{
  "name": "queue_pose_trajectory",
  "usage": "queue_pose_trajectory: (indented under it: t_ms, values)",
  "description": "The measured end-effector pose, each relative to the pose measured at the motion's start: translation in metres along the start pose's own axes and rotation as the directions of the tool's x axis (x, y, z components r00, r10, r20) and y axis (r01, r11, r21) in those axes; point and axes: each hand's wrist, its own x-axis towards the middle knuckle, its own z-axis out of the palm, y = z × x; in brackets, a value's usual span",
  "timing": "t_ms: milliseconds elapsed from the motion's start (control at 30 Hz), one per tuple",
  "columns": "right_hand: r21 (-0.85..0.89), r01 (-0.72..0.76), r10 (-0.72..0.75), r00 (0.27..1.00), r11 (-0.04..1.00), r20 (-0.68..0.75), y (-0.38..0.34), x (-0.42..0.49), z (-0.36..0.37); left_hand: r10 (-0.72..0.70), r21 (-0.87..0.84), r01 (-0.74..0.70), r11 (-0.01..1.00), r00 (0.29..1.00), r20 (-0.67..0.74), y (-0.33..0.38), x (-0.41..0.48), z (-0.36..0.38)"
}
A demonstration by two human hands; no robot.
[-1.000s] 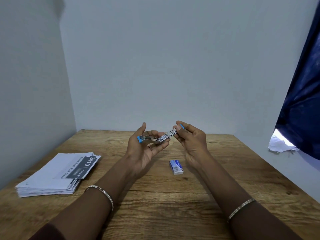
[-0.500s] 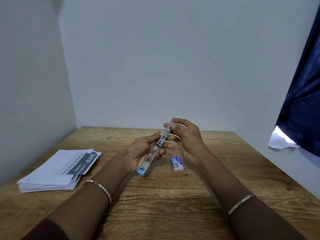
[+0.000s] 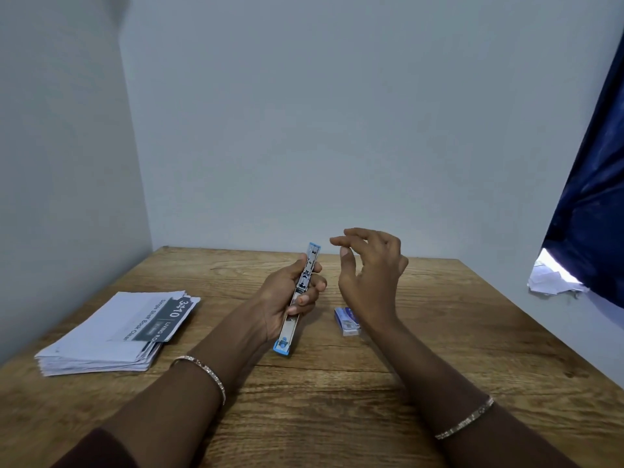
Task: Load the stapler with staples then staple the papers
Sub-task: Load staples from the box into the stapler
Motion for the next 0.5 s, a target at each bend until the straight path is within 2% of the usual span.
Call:
queue_pose_trajectory:
  t_ms: [100, 200, 333, 500]
  values:
    - [-0.043, 0.073, -0.07, 0.995, 0.996, 0.071, 0.0003, -0.0046, 0.0042, 0.016, 0.046, -0.014, 0.999, 0.999, -0.032, -0.0026, 0.0004, 0.0008]
    - [-0.047, 0.087, -0.079, 0.985, 0.995, 0.151, -0.0006, -0.007, 0.0059, 0.032, 0.106, -0.026, 0.994, 0.998, -0.052, -0.0032, 0.0003, 0.0017]
    - [-0.025, 0.12, -0.115, 0.981, 0.992, 0.157, 0.001, -0.0063, 0.0043, 0.046, 0.203, -0.027, 0.979, 0.995, -0.087, -0.0046, -0.0024, 0.0046]
    - [0.009, 0.075, -0.075, 0.973, 0.997, 0.219, 0.0011, -0.0076, 0.0048, 0.076, 0.325, -0.026, 0.946, 0.987, -0.144, -0.0102, -0.0024, 0.0062]
